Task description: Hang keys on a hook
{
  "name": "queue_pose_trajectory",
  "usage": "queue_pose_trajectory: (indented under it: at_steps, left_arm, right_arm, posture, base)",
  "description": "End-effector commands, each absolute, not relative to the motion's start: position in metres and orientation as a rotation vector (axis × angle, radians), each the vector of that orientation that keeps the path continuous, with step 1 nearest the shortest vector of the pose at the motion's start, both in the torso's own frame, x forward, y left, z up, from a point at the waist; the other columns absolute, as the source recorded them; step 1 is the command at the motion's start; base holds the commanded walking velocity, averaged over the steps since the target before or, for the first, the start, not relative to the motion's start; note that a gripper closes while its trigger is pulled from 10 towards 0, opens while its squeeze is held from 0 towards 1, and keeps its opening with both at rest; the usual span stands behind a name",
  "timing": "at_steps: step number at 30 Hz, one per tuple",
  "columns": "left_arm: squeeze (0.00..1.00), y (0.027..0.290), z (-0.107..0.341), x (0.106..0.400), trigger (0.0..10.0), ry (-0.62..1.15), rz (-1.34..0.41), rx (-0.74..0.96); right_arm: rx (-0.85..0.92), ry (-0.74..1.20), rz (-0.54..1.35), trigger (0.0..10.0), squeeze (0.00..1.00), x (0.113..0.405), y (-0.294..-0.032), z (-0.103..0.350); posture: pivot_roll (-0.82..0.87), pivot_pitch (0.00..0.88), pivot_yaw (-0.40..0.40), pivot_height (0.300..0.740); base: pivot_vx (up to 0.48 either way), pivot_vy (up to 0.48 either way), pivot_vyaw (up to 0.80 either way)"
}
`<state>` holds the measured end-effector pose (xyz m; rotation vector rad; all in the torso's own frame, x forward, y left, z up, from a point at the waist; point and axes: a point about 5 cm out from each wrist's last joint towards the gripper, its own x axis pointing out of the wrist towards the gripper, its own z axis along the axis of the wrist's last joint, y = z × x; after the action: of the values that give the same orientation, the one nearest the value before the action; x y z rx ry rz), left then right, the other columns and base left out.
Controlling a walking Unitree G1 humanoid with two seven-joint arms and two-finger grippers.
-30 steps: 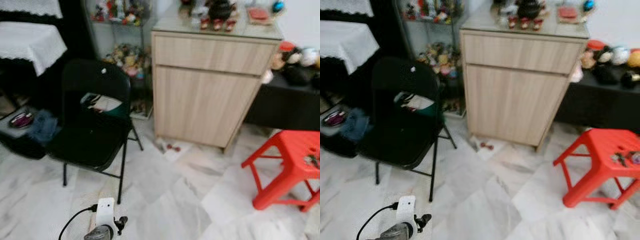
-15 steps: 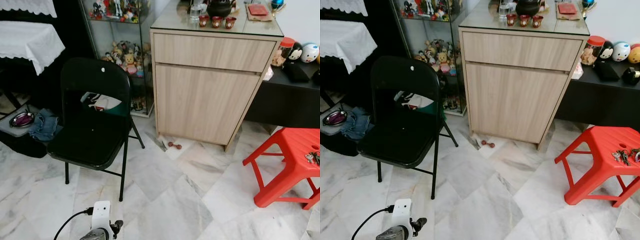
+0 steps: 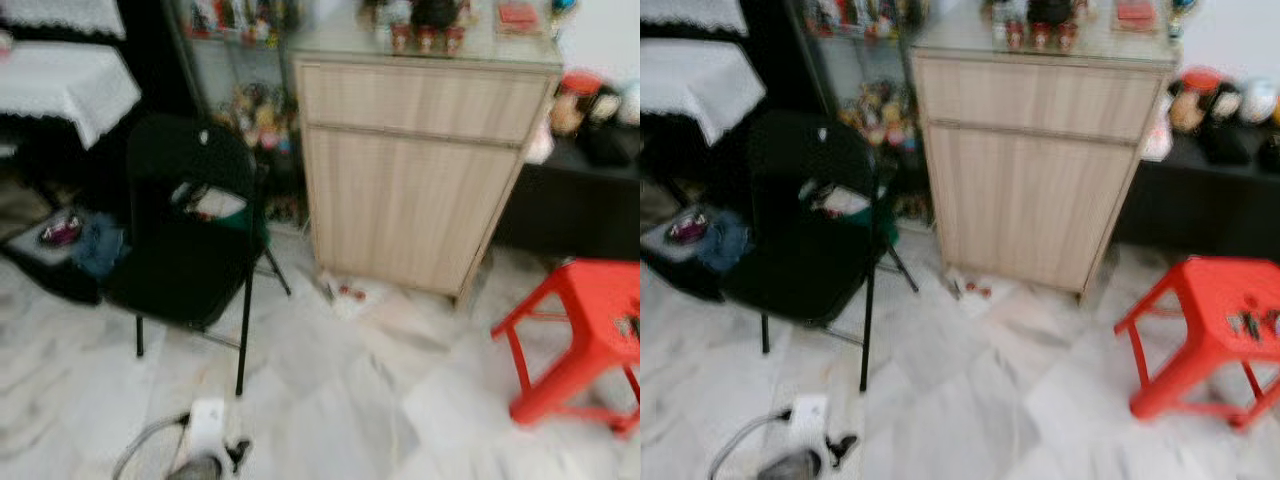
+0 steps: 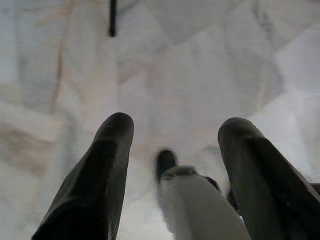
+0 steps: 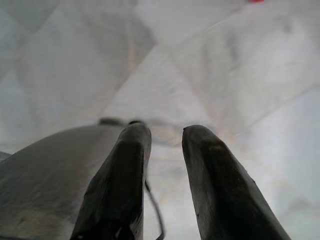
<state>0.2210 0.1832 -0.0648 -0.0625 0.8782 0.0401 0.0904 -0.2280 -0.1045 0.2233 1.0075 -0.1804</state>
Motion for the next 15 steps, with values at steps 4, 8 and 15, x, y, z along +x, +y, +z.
queue_pose_trajectory:
  at_steps: [4, 8, 15]
  left_arm:
    - [0.00, 0.1922, -0.0680, 0.2141, 10.0, 0.910, 0.053, -0.041]
    - [0.00, 0.1920, -0.0677, 0.2146, 10.0, 0.911, 0.041, -0.038]
    - [0.00, 0.1915, -0.0675, 0.2150, 10.0, 0.910, 0.036, -0.037]
  right_arm:
    - [0.244, 1.015, -0.191, 10.0, 0.00, 0.0885, -0.2234, -0.1061]
    - [0.238, 1.017, -0.197, 10.0, 0.00, 0.0888, -0.2236, -0.1062]
    - [0.239, 1.010, -0.203, 10.0, 0.00, 0.0896, -0.2241, -0.1058]
  posture:
    - [0.10, 0.057, 0.006, 0.740]
    - [0.10, 0.059, 0.005, 0.740]
    - [0.10, 0.059, 0.004, 0.740]
  base:
    - [0.000, -0.331, 0.00]
    - [0.000, -0.334, -0.58]
    - [0.000, -0.334, -0.60]
